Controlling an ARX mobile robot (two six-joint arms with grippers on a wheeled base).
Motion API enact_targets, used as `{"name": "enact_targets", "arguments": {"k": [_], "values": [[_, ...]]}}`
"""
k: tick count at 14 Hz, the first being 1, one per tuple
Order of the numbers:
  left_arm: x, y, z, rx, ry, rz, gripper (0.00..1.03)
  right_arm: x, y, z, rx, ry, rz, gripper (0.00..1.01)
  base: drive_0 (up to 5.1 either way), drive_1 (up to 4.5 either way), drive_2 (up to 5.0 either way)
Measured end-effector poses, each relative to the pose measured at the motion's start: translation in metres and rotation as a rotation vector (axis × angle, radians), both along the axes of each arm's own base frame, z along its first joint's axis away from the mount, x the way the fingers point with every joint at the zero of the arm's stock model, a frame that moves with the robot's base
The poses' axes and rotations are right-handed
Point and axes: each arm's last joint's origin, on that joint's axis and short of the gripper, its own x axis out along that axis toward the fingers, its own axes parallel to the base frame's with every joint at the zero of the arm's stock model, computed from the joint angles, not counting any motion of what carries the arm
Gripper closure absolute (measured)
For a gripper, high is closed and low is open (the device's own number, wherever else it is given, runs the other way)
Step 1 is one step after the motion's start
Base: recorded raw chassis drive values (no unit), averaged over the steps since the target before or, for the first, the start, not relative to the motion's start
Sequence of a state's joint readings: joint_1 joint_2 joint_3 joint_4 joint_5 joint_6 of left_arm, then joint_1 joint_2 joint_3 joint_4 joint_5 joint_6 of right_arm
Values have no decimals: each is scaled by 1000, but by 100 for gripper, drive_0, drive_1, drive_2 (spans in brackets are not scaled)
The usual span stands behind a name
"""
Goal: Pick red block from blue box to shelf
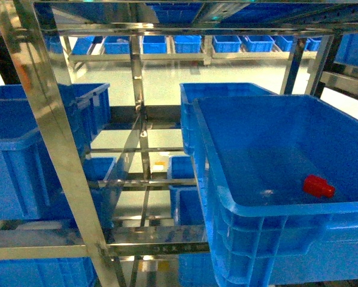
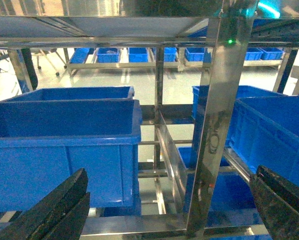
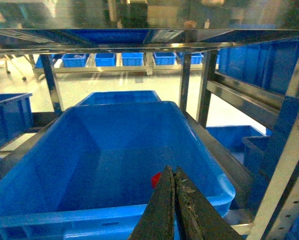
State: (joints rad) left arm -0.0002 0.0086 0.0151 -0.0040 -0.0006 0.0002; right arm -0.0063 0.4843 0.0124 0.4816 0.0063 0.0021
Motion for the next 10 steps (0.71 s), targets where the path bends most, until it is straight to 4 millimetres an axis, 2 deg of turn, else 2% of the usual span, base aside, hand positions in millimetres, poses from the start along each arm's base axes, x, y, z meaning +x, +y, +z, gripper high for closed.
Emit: {"name": "enact_targets", "arguments": {"k": [10], "values": [[0, 0, 0, 0, 0, 0, 5, -15, 0, 1, 0, -4, 6, 99, 0, 0, 0]]}}
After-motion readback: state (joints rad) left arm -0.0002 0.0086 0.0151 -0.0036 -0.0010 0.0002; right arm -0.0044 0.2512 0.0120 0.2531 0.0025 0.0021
